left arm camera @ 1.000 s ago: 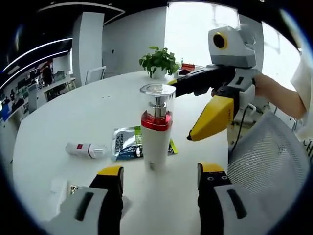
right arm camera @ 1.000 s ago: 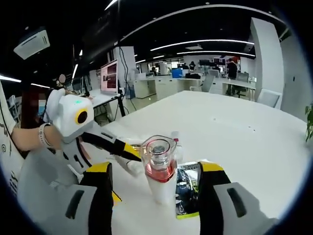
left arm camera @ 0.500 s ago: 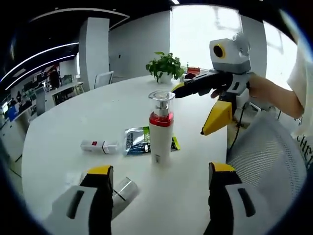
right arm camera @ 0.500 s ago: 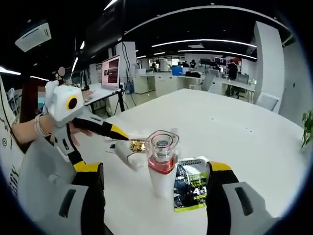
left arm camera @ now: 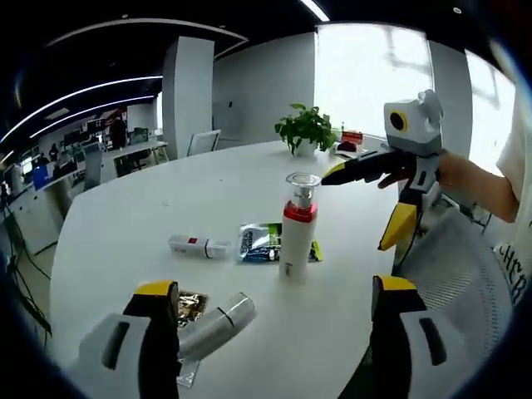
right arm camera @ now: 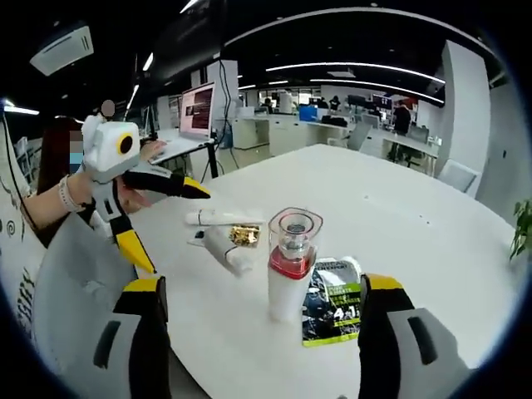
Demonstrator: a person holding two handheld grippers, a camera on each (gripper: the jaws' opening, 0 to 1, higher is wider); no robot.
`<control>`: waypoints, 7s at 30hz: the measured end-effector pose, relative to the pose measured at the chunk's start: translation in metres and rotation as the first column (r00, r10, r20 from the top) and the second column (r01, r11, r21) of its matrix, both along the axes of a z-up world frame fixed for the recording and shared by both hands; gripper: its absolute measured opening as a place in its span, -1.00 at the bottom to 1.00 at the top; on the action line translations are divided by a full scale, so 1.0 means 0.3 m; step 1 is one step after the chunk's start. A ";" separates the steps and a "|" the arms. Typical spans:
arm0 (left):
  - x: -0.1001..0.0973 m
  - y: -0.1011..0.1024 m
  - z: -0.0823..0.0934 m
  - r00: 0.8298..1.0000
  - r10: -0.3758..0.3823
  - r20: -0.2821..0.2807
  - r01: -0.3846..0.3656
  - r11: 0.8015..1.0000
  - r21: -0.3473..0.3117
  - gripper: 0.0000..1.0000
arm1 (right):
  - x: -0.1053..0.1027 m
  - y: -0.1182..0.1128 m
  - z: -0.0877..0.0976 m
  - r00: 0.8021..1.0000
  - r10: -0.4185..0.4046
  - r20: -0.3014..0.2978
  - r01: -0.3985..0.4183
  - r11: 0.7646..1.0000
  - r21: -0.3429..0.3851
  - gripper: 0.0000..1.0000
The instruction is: Arrange the skincare products in the storage area until every visible bottle or jar stands upright without overlapping.
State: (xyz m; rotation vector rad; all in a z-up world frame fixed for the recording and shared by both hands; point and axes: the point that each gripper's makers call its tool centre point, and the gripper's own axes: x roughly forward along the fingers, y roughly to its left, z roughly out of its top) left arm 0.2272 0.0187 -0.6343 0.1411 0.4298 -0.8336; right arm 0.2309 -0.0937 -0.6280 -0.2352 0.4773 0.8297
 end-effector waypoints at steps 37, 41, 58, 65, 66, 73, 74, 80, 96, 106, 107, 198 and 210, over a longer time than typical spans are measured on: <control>0.094 0.249 -0.036 0.988 0.154 -0.026 -0.152 0.987 0.046 0.98 | -0.066 -0.023 -0.093 0.998 -0.037 -0.058 0.033 0.997 -0.067 0.99; 0.110 0.266 -0.051 0.987 0.156 -0.039 -0.153 0.986 0.070 0.98 | -0.074 -0.027 -0.101 0.997 -0.041 -0.070 0.036 0.997 -0.066 0.99; 0.217 0.355 -0.168 0.976 0.178 -0.124 -0.160 0.977 0.143 0.85 | -0.102 -0.021 -0.126 0.994 -0.033 -0.106 0.024 0.996 -0.089 0.99; 0.266 0.375 -0.210 0.967 0.197 -0.159 -0.172 0.973 0.156 0.61 | -0.105 -0.029 -0.126 0.993 -0.046 -0.112 0.036 0.996 -0.082 0.99; 0.271 0.376 -0.212 0.966 0.202 -0.162 -0.178 0.972 0.152 0.61 | -0.106 -0.031 -0.128 0.992 -0.048 -0.116 0.038 0.996 -0.082 0.99; 0.329 0.399 -0.242 0.962 0.210 -0.176 -0.177 0.966 0.188 0.30 | -0.108 -0.030 -0.130 0.992 -0.052 -0.118 0.042 0.996 -0.081 0.99; 0.334 0.405 -0.249 0.961 0.212 -0.179 -0.175 0.964 0.201 0.29 | -0.109 -0.029 -0.131 0.991 -0.052 -0.120 0.042 0.996 -0.083 0.99; 0.353 0.440 -0.295 0.950 0.233 -0.208 -0.172 0.946 0.275 0.22 | -0.108 -0.028 -0.133 0.991 -0.053 -0.122 0.044 0.996 -0.080 0.99; 0.367 0.452 -0.371 0.934 0.231 -0.271 -0.106 0.908 0.406 -0.06 | -0.102 -0.023 -0.140 0.990 -0.046 -0.134 0.035 0.996 -0.087 0.99; 0.383 0.465 -0.412 0.926 0.236 -0.295 -0.080 0.886 0.456 -0.12 | -0.103 -0.025 -0.147 0.989 -0.052 -0.140 0.039 0.995 -0.088 0.99; 0.387 0.462 -0.417 0.925 0.235 -0.299 -0.077 0.886 0.457 -0.13 | -0.105 -0.025 -0.151 0.989 -0.050 -0.141 0.037 0.995 -0.094 0.99; 0.279 0.413 -0.208 0.962 0.273 -0.030 -0.256 0.932 0.255 -0.49 | -0.140 0.166 -0.088 0.976 -0.001 -0.219 0.051 0.974 0.221 0.49; 0.191 0.285 -0.105 0.981 0.191 0.025 -0.192 0.959 0.206 -0.48 | -0.142 0.183 -0.071 0.977 0.020 -0.213 0.033 0.970 0.242 0.43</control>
